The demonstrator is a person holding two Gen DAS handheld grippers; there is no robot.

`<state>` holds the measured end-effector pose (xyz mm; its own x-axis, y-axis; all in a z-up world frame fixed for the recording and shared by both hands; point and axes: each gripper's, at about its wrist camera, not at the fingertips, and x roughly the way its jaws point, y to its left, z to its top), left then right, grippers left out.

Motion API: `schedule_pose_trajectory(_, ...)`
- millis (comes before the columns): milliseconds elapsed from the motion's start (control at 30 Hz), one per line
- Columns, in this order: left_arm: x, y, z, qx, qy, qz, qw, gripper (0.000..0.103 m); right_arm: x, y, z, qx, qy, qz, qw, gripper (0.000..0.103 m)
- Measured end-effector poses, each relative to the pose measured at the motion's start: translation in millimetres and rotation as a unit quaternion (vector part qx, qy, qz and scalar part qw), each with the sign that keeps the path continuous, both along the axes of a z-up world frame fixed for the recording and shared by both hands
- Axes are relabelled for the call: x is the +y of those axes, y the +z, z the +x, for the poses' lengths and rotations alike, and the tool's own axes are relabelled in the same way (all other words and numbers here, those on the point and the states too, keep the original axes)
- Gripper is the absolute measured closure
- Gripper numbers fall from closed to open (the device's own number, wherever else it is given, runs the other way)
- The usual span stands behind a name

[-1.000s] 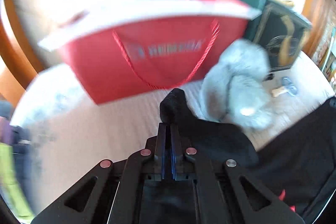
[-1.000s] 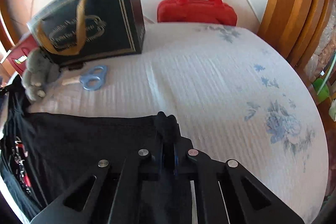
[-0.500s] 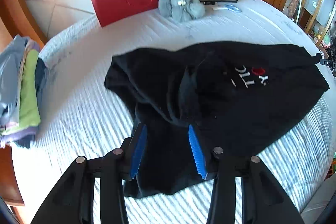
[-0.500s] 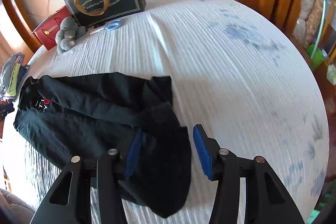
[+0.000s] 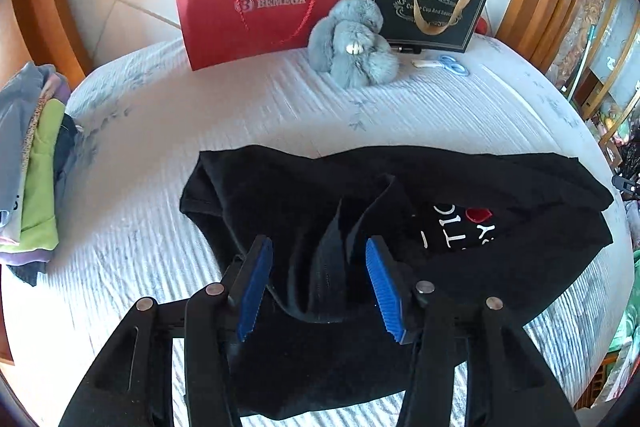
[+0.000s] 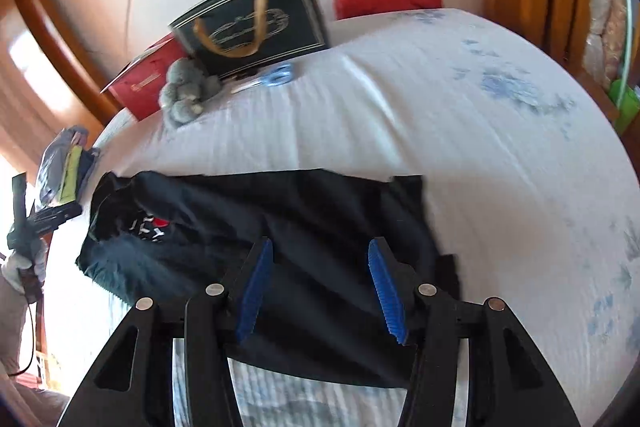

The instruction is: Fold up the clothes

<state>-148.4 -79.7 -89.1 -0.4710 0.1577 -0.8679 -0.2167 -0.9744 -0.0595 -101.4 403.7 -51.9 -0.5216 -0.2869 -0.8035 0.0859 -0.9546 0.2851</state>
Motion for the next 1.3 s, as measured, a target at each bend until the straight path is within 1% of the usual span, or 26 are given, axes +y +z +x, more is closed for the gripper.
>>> schedule_pose_trajectory(100, -0.6, -13.3, -0.1, -0.01, 0.013, -0.013, 0.9998, 0.053, -70.4, -8.9, -24.4, -0.011, 0.046, -0.018, 0.999, 0.053)
schedule_pose_trajectory(167, -5.0, -18.1, 4.9, -0.015, 0.014, -0.006, 0.9998, 0.053, -120.9, -14.5, -41.1, -0.017, 0.079, -0.024, 0.996, 0.053)
schedule_pose_trajectory(200, -7.4, -20.6, 7.2, -0.018, 0.012, 0.002, 0.9998, 0.053, -144.1, -17.4, -48.3, -0.02, 0.097, -0.027, 0.995, 0.05)
schedule_pose_trajectory(233, -9.9, -23.1, 9.5, -0.022, 0.01, 0.009, 0.9997, 0.053, -166.6, -20.6, -55.1, -0.024, 0.115, -0.03, 0.993, 0.044)
schedule_pose_trajectory(267, -12.1, -26.4, 11.4, -0.026, 0.008, 0.016, 0.9995, 0.053, -189.8, -24.3, -63.2, -0.029, 0.132, -0.031, 0.99, 0.043)
schedule_pose_trajectory(300, -13.6, -30.1, 12.7, -0.03, 0.005, 0.021, 0.9993, 0.053, -210.4, -28.0, -70.7, -0.033, 0.145, -0.03, 0.988, 0.043)
schedule_pose_trajectory(400, -12.2, -42.6, 11.8, -0.031, -0.011, 0.011, 0.9994, 0.053, -257.4, -36.8, -93.1, -0.05, 0.169, -0.03, 0.984, 0.043)
schedule_pose_trajectory(433, -11.7, -46.5, 10.5, -0.032, -0.016, 0.004, 0.9994, 0.058, -269.3, -38.6, -100.0, -0.055, 0.175, -0.036, 0.982, 0.045)
schedule_pose_trajectory(467, -11.5, -50.2, 8.4, -0.036, -0.019, -0.001, 0.9991, 0.085, -281.2, -40.5, -106.8, -0.06, 0.18, -0.041, 0.981, 0.049)
schedule_pose_trajectory(500, -13.6, -52.3, 6.4, -0.041, -0.02, 0.001, 0.9989, 0.096, -291.6, -42.2, -112.9, -0.064, 0.185, -0.044, 0.98, 0.055)
schedule_pose_trajectory(533, -16.5, -53.8, 4.5, -0.046, -0.02, 0.007, 0.9987, 0.097, -301.5, -44.0, -118.7, -0.067, 0.189, -0.045, 0.979, 0.058)
schedule_pose_trajectory(600, -22.8, -52.7, 3.0, -0.046, -0.023, 0.022, 0.9984, 0.097, -320.5, -49.7, -129.0, -0.075, 0.196, -0.039, 0.977, 0.058)
schedule_pose_trajectory(667, -27.0, -51.4, 2.5, -0.043, -0.031, 0.025, 0.9983, 0.097, -335.4, -58.8, -136.8, -0.086, 0.202, -0.032, 0.975, 0.058)
schedule_pose_trajectory(700, -28.9, -51.2, 2.3, -0.041, -0.033, 0.024, 0.9983, 0.097, -341.5, -63.5, -137.7, -0.092, 0.21, -0.027, 0.973, 0.061)
schedule_pose_trajectory(733, -31.5, -50.2, 3.0, -0.04, -0.033, 0.023, 0.9984, 0.097, -347.3, -68.0, -137.7, -0.096, 0.221, -0.019, 0.97, 0.072)
schedule_pose_trajectory(767, -34.4, -48.8, 4.0, -0.039, -0.033, 0.023, 0.9984, 0.097, -352.0, -69.5, -134.4, -0.095, 0.229, 0.001, 0.969, 0.101)
schedule_pose_trajectory(867, -46.7, -36.9, 18.5, -0.028, -0.041, 0.029, 0.9984, 0.096, -345.7, -55.3, -106.4, -0.076, 0.26, 0.003, 0.963, 0.1)
schedule_pose_trajectory(900, -50.8, -34.4, 25.0, -0.032, -0.046, 0.032, 0.9979, 0.095, -338.6, -50.9, -94.4, -0.076, 0.265, 0.003, 0.961, 0.1)
schedule_pose_trajectory(933, -54.7, -32.8, 31.7, -0.038, -0.052, 0.037, 0.9972, 0.091, -330.5, -49.3, -81.5, -0.085, 0.272, -0.001, 0.958, 0.1)
schedule_pose_trajectory(1000, -60.0, -34.5, 42.0, -0.055, -0.058, 0.026, 0.9964, 0.068, -309.7, -49.6, -59.2, -0.1, 0.265, 0.0, 0.959, 0.098)
schedule_pose_trajectory(1033, -62.2, -33.8, 46.1, -0.054, -0.056, 0.017, 0.9968, 0.049, -288.3, -47.1, -50.9, -0.099, 0.242, 0.001, 0.965, 0.097)
schedule_pose_trajectory(1100, -66.9, -29.4, 51.5, -0.046, -0.046, 0.011, 0.9978, 0.048, -236.9, -39.9, -36.4, -0.091, 0.18, 0.006, 0.979, 0.094)
schedule_pose_trajectory(1167, -71.4, -22.3, 50.3, -0.036, -0.03, 0.021, 0.9987, 0.048, -185.5, -32.8, -21.9, -0.082, 0.117, 0.01, 0.99, 0.085)
schedule_pose_trajectory(1200, -72.9, -18.2, 48.0, -0.027, -0.02, 0.026, 0.9991, 0.048, -159.8, -29.2, -14.7, -0.078, 0.086, 0.012, 0.993, 0.079)
schedule_pose_trajectory(1233, -73.4, -15.6, 44.3, -0.02, -0.01, 0.029, 0.9993, 0.048, -134.1, -25.6, -7.4, -0.073, 0.054, 0.014, 0.996, 0.076)
schedule_pose_trajectory(1300, -73.3, -12.4, 35.3, -0.009, 0.008, 0.034, 0.9994, 0.048, -82.6, -18.4, 7.1, -0.064, -0.009, 0.018, 0.998, 0.076)
